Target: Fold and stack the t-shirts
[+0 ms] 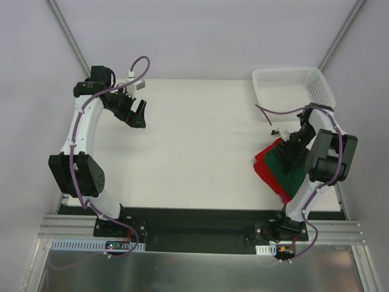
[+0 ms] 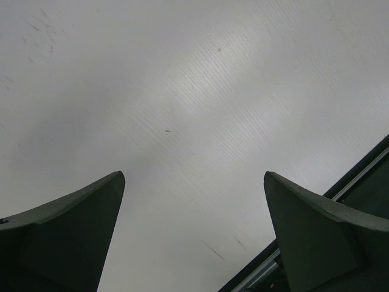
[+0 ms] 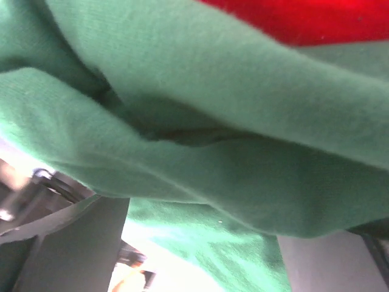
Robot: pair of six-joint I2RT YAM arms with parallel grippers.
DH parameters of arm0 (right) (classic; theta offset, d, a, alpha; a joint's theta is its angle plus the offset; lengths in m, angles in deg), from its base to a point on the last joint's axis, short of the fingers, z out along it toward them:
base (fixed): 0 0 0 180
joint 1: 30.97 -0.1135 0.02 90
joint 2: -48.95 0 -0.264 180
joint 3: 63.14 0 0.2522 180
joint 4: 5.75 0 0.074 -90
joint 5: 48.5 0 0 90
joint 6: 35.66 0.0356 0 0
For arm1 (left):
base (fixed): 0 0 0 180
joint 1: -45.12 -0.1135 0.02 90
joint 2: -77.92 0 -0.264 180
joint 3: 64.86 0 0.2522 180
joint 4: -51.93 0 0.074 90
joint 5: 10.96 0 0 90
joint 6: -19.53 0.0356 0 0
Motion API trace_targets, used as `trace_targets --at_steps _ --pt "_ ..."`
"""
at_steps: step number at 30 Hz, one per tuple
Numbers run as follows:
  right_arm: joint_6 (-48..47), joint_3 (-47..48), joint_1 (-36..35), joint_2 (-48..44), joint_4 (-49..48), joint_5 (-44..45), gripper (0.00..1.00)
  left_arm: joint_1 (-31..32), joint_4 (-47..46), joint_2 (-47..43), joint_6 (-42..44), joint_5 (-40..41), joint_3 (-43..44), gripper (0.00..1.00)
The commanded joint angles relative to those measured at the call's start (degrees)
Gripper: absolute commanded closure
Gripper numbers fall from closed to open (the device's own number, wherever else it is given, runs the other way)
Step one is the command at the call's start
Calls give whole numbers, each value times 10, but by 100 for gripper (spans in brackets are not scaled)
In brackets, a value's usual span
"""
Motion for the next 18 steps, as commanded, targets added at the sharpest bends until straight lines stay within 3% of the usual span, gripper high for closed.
trace_targets --at_steps 1,18 --pt "100 -14 27 17 112 -21 4 4 7 -18 12 -4 -1 1" --pt "123 2 126 4 100 48 4 4 7 -23 14 -17 -17 1"
